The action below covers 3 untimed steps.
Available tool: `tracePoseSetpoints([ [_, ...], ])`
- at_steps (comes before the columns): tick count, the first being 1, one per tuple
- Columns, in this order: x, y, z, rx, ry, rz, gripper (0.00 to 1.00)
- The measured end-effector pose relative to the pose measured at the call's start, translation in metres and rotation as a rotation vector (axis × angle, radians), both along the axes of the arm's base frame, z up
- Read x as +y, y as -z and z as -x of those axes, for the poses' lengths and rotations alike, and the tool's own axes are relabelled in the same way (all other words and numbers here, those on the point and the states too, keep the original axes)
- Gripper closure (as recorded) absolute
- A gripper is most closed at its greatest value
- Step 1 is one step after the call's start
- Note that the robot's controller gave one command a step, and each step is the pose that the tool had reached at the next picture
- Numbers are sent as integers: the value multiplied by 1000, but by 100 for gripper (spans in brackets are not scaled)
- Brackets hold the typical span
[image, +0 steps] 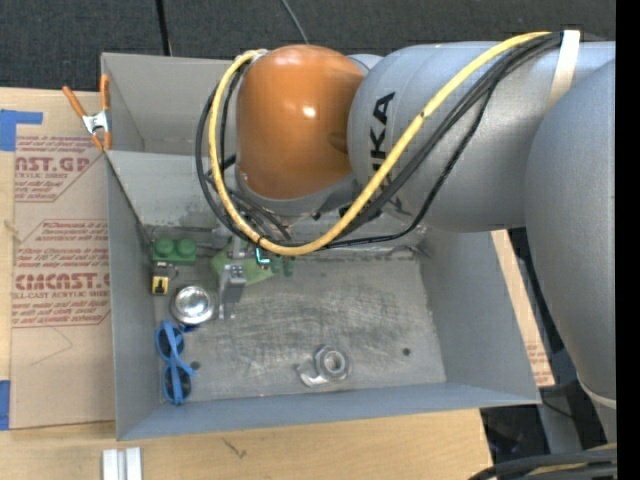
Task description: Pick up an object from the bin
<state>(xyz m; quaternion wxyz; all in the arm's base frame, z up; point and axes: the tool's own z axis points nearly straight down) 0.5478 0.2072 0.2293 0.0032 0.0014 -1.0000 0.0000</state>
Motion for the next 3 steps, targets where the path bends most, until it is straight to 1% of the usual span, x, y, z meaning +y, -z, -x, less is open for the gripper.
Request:
tracePoseSetpoints([
  [1,0,159,-19,-13,-257,-4,0],
  [2,1,154,-22,-21,-256,-7,100],
  [3,-14,-96,-28,-19,-261,-2,100],
])
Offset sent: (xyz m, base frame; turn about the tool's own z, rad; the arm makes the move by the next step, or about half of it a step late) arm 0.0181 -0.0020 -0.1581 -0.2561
